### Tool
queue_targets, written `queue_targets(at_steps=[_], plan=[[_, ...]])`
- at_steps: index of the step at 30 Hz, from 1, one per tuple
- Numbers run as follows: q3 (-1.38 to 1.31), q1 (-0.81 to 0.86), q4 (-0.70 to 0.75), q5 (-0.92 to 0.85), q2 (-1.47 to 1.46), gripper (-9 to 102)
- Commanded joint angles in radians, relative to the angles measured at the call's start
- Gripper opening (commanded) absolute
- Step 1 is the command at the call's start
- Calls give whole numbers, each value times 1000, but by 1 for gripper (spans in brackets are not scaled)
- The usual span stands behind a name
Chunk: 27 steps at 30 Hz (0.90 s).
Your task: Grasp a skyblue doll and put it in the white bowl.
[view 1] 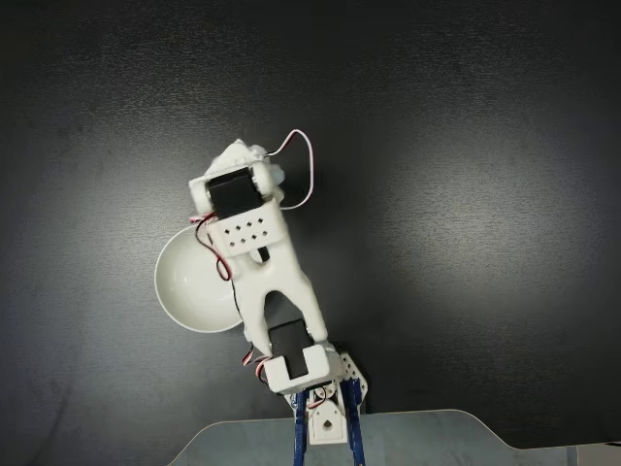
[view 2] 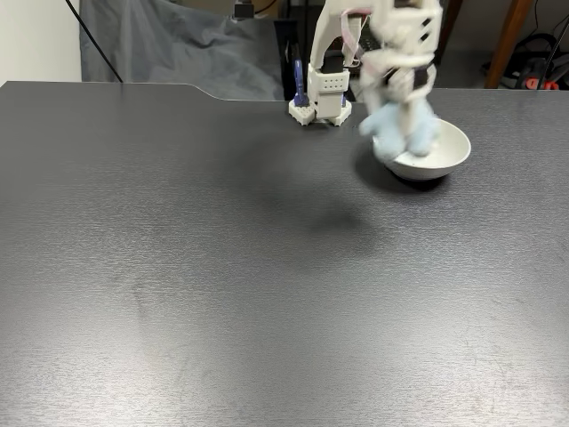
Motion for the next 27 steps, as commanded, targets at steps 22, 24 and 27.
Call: queue_targets(at_steps=[22,24,27], plan=[[729,-311,52,8,653,-1],[729,-376,52,12,664,-1],[729,-436,52,14,663,-1]])
